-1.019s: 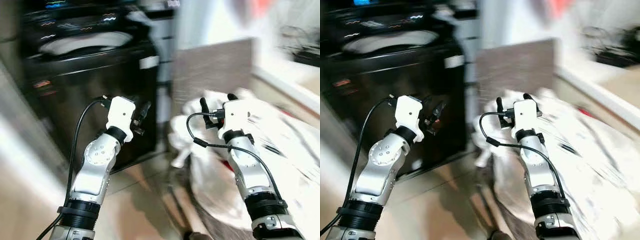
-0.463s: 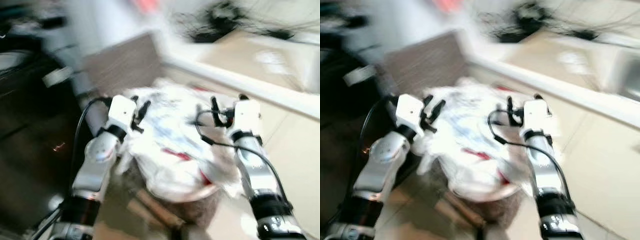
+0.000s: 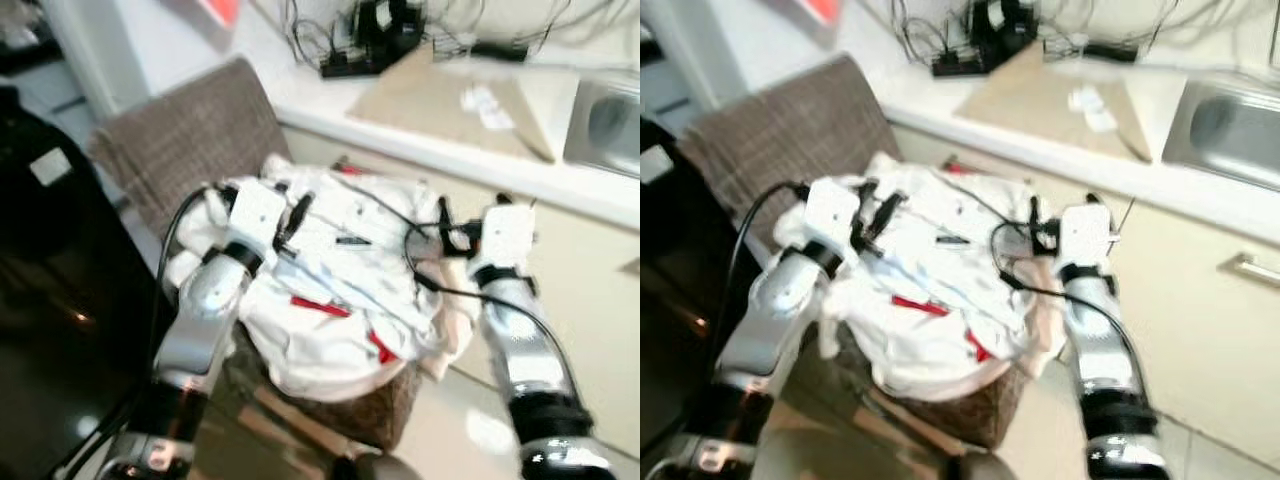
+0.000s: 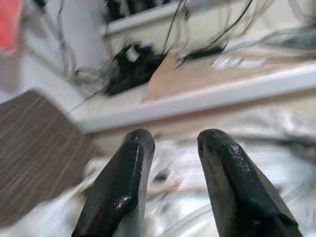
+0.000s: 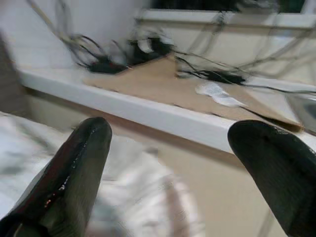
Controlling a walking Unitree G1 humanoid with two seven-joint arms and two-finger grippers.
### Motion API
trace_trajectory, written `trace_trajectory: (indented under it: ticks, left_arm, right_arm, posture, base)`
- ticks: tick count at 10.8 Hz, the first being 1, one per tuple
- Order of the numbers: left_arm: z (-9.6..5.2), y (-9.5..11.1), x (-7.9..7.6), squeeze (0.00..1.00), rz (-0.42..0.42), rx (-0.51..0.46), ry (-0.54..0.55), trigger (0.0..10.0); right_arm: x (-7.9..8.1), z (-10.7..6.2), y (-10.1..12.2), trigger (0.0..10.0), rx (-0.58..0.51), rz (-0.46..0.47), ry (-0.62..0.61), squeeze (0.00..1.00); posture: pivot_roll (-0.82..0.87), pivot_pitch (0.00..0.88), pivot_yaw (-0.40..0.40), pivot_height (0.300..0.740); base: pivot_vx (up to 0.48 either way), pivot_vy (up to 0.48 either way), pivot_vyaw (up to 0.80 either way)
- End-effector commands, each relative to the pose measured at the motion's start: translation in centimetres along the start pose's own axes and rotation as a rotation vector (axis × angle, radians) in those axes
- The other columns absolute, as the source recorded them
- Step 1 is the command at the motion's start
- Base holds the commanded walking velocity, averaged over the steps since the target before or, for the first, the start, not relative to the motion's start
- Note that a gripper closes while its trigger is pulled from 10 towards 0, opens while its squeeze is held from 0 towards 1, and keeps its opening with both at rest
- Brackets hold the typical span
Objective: Clothes washing
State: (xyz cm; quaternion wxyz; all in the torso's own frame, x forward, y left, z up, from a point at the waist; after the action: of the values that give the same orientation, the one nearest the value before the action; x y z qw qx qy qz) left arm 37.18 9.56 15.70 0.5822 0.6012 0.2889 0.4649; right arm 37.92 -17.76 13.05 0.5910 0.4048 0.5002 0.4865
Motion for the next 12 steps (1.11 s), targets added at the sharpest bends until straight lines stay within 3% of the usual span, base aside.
trace_trajectory:
  ticks: [1,2,4,6,7,10,12]
  left_arm:
    - [-0.1,-0.1,0.8,0.00,0.001,0.005,0.028,10.0]
    - [-0.1,-0.2,0.8,0.00,-0.033,0.011,0.017,10.0]
    - [0.0,0.0,1.0,0.00,-0.027,0.000,0.016,10.0]
    - [0.1,0.0,0.7,0.00,-0.009,-0.006,-0.009,10.0]
    - [0.0,0.2,0.6,1.00,-0.020,-0.017,-0.013,10.0]
    - [0.1,-0.4,-0.1,1.00,-0.017,0.011,-0.053,10.0]
    - [0.2,-0.3,-0.1,1.00,-0.012,0.007,-0.061,10.0]
  right_arm:
    - [0.3,0.3,0.8,10.0,-0.028,-0.005,0.012,0.00]
    - [0.3,0.3,0.8,10.0,-0.027,-0.004,0.011,0.00]
    - [0.2,0.2,0.8,10.0,-0.027,-0.004,0.013,0.00]
    - [0.3,0.1,0.8,10.0,-0.026,0.001,0.014,0.00]
    - [0.3,0.1,0.7,10.0,-0.025,0.003,0.011,0.00]
    - [-0.2,-0.3,0.7,10.0,-0.030,0.016,-0.019,0.00]
    - [-0.2,-0.4,0.2,10.0,-0.003,0.008,-0.016,0.01]
  posture:
    - [-0.19,0.000,0.034,0.740]
    - [-0.19,0.000,0.034,0.740]
    - [-0.19,0.000,0.038,0.740]
    - [-0.20,0.000,0.043,0.740]
    - [-0.20,0.000,0.043,0.740]
    - [-0.21,0.000,0.049,0.740]
    - [-0.21,0.000,0.050,0.740]
  base:
    - [0.000,0.000,0.00]
    - [0.000,0.000,0.00]
    - [0.000,0.480,0.00]
    - [0.000,0.000,0.00]
    - [0.000,0.000,0.00]
    - [0.000,0.000,0.00]
    - [0.000,0.000,-0.62]
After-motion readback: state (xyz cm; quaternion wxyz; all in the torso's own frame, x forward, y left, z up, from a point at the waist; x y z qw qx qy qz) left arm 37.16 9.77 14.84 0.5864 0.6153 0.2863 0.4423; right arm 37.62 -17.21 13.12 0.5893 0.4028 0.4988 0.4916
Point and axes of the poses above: a point about 5 cm out from each wrist's last joint towards the gripper, its own z axis pointing out of the wrist towards the gripper, its own y axis along the axis of the wrist's last joint, x = y × z, the point moved 6 cm from there along z, pointing out of the wrist towards the gripper, and after that the axes turned 2 degrees about -z, right-handed, at the moved point
